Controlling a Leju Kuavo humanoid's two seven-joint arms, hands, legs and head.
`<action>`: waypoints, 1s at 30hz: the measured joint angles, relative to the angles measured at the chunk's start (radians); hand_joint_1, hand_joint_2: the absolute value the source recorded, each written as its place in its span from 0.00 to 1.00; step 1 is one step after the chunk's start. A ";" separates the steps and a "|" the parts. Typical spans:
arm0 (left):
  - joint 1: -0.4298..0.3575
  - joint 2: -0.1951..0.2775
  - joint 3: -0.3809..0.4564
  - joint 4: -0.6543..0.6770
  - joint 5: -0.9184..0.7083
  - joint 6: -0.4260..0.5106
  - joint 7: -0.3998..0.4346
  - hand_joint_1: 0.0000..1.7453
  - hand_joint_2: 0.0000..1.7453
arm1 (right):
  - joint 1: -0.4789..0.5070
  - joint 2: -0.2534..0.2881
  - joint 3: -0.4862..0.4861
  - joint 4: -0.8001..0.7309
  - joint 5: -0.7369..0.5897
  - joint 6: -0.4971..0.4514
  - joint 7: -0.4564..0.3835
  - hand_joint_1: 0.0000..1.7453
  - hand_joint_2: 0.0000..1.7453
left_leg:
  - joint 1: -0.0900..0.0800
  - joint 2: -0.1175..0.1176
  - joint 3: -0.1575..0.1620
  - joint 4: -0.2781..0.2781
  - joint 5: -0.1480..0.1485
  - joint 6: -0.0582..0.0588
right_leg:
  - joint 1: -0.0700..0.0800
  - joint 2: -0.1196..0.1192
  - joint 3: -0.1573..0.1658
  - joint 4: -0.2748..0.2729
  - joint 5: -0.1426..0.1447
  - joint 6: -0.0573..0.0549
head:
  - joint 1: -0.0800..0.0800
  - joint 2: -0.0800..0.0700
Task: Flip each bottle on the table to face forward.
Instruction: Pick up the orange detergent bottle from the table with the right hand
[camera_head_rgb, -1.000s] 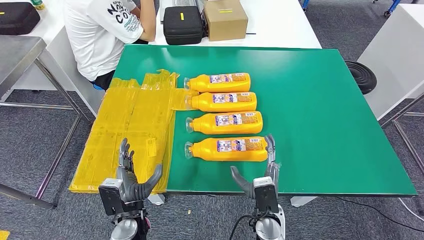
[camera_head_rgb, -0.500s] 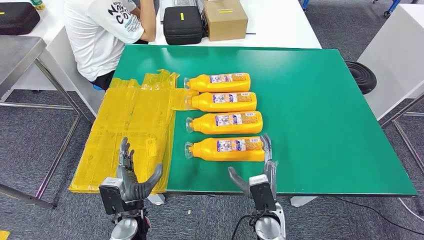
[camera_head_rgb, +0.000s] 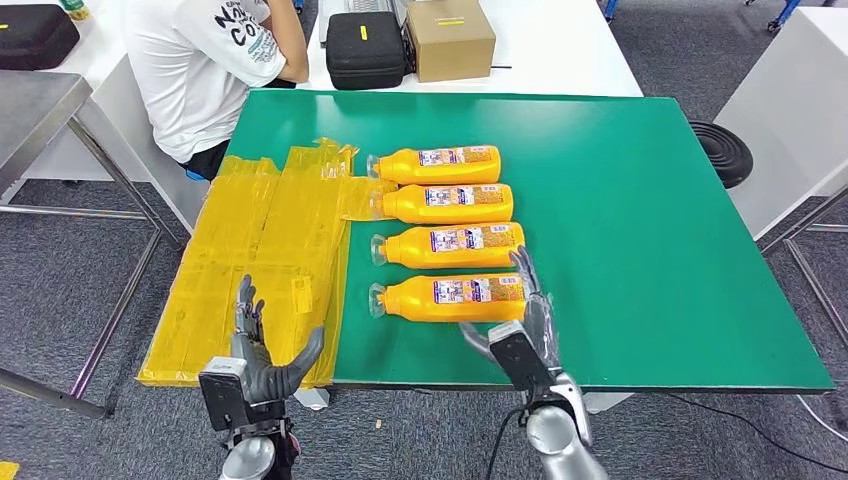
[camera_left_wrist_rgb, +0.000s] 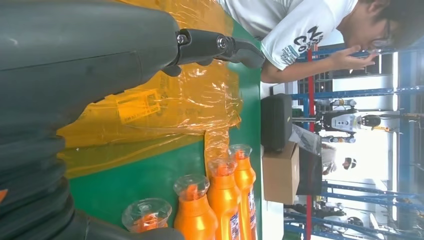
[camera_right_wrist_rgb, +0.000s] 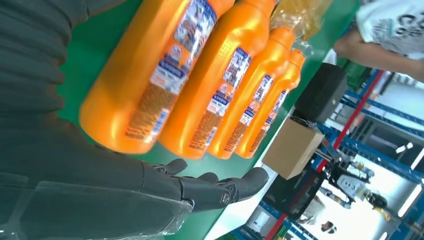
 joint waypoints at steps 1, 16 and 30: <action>0.002 0.000 0.003 0.000 0.000 0.000 -0.001 0.00 1.00 | -0.023 -0.011 0.004 0.011 0.015 0.012 0.021 0.00 1.00 | 0.000 0.000 0.000 0.000 0.000 0.000 | 0.000 0.000 0.000 0.000 0.000 0.000 | 0.000 0.000; 0.020 0.002 0.041 -0.033 -0.006 0.006 0.010 0.00 1.00 | -0.332 -0.099 0.154 0.282 0.215 0.215 0.203 0.00 1.00 | 0.000 -0.001 0.000 0.000 0.002 0.002 | 0.000 -0.001 0.000 0.000 0.002 0.000 | 0.000 0.000; 0.041 0.000 0.059 -0.052 -0.031 0.009 0.020 0.00 1.00 | -0.413 -0.116 0.255 0.424 0.276 0.263 0.220 0.00 1.00 | 0.000 -0.001 0.000 0.000 0.002 0.002 | 0.000 -0.001 0.000 0.000 0.002 0.000 | 0.000 0.000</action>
